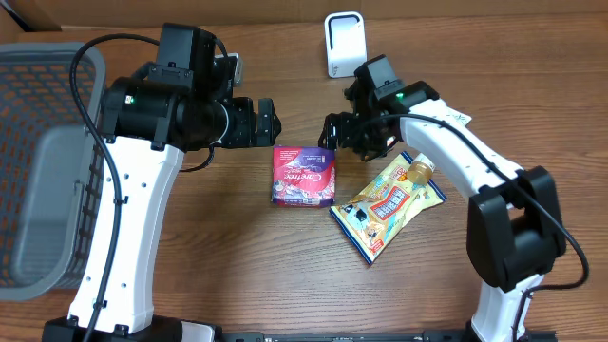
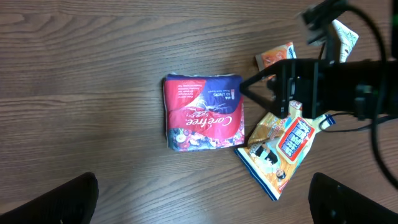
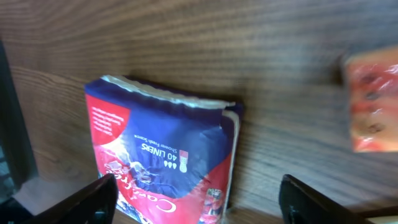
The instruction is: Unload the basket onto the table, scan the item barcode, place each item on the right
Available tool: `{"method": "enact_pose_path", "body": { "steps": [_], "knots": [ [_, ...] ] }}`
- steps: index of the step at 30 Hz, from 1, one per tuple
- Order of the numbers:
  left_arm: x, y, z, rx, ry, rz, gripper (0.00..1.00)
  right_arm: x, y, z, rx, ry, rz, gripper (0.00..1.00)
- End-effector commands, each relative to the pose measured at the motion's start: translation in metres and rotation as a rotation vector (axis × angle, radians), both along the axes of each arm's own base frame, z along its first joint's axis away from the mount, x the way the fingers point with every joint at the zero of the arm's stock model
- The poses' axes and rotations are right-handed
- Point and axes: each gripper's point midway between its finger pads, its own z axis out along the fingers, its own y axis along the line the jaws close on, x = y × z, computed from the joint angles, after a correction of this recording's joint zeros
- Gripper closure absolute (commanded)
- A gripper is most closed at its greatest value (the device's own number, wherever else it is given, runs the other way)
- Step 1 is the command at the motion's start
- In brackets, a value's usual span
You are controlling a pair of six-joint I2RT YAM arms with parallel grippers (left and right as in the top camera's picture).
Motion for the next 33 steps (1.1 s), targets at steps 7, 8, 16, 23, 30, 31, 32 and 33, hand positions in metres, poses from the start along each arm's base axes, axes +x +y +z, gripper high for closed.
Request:
{"method": "enact_pose_path", "body": {
  "steps": [7,8,16,23,30,31,32,33],
  "knots": [
    [0.002,0.0,-0.004,0.003,0.009,0.006,0.0,-0.016,0.026,-0.018,0.021,0.041,0.069,0.2],
    [0.002,0.0,-0.004,0.003,0.009,0.006,0.0,-0.017,0.028,-0.018,0.02,0.043,0.073,0.21],
    [0.002,0.0,-0.004,0.003,0.009,0.006,0.0,-0.025,0.033,-0.021,0.018,0.06,0.094,0.23],
    [0.002,0.0,-0.004,0.003,0.009,0.006,0.0,-0.028,0.033,-0.031,-0.008,0.059,0.1,0.27],
    [0.002,0.0,-0.004,0.003,0.009,0.006,0.0,-0.018,0.004,-0.035,-0.133,0.049,0.044,0.26],
    [0.002,0.0,-0.004,0.003,0.009,0.006,0.0,-0.015,-0.004,-0.032,-0.155,0.051,0.027,0.26],
    [0.002,0.0,-0.004,0.003,0.009,0.006,0.0,-0.012,-0.013,-0.028,-0.178,0.055,0.01,0.26],
    [0.002,0.0,-0.004,0.003,0.009,0.006,0.0,-0.009,-0.021,-0.023,-0.194,0.057,-0.007,0.25]
  ]
}}
